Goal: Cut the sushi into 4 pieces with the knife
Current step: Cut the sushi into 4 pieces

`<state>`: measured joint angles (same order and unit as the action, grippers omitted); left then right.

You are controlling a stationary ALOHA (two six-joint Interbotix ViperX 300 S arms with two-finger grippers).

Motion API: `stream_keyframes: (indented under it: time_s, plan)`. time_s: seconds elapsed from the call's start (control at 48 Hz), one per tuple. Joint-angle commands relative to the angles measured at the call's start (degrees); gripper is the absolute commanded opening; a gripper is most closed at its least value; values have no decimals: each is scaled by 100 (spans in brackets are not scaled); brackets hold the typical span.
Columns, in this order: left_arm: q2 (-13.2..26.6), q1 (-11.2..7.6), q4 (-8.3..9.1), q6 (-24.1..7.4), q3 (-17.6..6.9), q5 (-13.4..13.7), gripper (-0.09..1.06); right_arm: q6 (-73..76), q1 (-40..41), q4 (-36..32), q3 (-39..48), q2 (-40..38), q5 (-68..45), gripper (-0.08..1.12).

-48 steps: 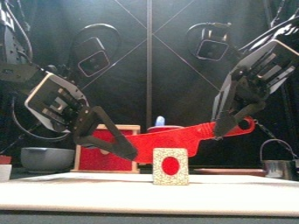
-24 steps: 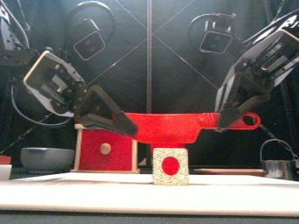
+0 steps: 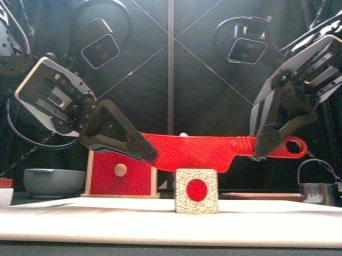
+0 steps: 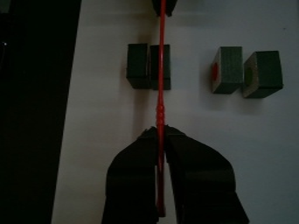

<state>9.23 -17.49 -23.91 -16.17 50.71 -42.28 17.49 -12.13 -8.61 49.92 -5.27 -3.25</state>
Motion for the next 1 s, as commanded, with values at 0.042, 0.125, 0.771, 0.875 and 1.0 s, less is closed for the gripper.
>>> stream_keyframes:
  time_s: [0.042, 0.125, 0.771, 0.875, 1.0]
  plan:
    - [-272, 53, -9, -185, -132, -70, 20, -18, -53, -18, -281, -193, -158, 8]
    - [-211, -9, -9, -211, -141, -70, 20, -18, -88, -26, -290, -229, -149, 8]
    - [510, -167, -343, -202, -246, 237, 20, -9, -97, 44, -343, 185, -158, 8]
    - [694, -141, -475, -202, -255, 237, 20, -9, -70, 44, -352, 325, -158, 8]
    - [1125, -123, -633, -211, -343, 229, 20, -9, -53, 97, -387, 694, -237, 8]
